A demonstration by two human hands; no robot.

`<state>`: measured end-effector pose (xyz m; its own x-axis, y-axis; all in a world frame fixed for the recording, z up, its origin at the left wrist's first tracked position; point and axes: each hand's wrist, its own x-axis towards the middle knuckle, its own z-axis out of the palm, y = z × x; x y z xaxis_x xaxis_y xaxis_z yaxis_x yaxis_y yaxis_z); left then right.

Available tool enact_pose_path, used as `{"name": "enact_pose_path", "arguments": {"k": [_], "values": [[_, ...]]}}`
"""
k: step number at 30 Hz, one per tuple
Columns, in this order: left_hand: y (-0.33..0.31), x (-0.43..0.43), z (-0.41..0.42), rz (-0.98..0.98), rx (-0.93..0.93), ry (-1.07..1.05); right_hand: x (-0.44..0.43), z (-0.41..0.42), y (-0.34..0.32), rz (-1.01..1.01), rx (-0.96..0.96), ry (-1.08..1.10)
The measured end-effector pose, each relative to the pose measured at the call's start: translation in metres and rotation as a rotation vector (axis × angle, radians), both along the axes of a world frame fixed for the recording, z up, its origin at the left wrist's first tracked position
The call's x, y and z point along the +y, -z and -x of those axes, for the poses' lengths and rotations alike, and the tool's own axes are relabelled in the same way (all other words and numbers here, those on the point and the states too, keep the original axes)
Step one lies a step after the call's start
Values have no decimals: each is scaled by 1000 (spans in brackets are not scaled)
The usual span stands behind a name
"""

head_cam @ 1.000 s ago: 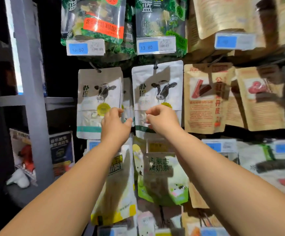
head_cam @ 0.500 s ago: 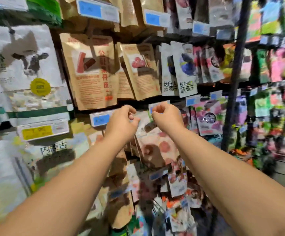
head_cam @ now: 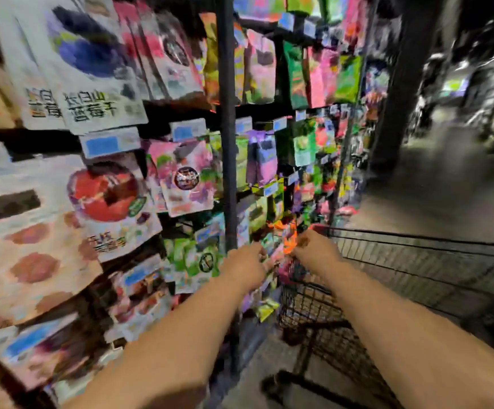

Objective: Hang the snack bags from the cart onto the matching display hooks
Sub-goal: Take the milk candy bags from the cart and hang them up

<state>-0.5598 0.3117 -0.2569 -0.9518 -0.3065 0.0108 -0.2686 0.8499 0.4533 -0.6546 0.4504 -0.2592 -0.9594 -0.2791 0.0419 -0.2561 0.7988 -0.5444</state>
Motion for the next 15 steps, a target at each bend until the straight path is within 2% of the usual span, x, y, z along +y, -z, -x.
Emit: {"name": "enact_pose_path", "arguments": {"k": [7,11,15], "values": [[102,117,102,104,-366,247,160,81,110,-390,-219,93],[143,166,138,133,-457,285,233,97,152,-507,-343,181],[183,195,163,155,-401,325,269,105,178,-583,-468,281]]}}
